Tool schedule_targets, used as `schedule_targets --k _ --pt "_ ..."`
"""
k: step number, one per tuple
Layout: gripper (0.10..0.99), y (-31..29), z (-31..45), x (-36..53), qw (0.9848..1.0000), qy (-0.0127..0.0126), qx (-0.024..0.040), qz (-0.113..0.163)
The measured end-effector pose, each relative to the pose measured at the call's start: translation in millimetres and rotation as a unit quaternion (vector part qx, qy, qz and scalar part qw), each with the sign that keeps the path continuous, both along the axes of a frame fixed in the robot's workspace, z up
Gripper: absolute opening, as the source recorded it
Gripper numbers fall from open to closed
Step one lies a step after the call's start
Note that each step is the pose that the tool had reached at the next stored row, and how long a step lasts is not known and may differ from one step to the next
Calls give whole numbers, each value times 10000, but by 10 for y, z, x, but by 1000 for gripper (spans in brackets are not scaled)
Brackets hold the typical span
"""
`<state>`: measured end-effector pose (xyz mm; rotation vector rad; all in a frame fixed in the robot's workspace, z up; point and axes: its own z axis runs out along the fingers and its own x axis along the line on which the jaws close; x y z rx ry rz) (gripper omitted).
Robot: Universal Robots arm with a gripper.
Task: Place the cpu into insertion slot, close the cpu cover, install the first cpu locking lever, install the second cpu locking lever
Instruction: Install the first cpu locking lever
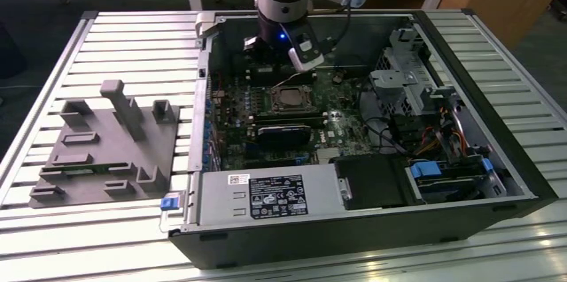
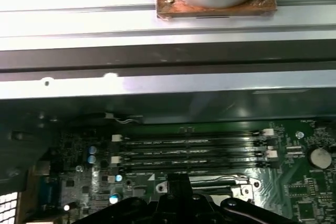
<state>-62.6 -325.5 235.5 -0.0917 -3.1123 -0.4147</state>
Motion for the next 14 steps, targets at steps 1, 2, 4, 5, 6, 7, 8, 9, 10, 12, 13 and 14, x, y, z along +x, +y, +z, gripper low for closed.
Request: schedule_targets --k 1,2,4,5,6,7,8,9,10,12,13,14 --pt "106 0 0 26 10000 0 0 1" --pt "106 0 -1 51 10000 0 0 0" --pt "106 0 -1 100 10000 0 -1 -1" --pt "106 0 -1 124 10000 0 -1 0" --pt "106 0 -1 150 10000 0 -2 0" --pt "106 0 -2 177 10000 0 -2 0" --pt "106 0 -2 204 10000 0 -3 -1" --pt "106 0 -2 228 10000 1 -4 -1" --pt "106 -1 -2 244 10000 1 -7 0" --pt "106 -1 -3 246 10000 1 -7 0" --pt "106 0 -3 246 10000 0 -6 -1" --pt "106 0 -3 246 10000 0 -7 -1"
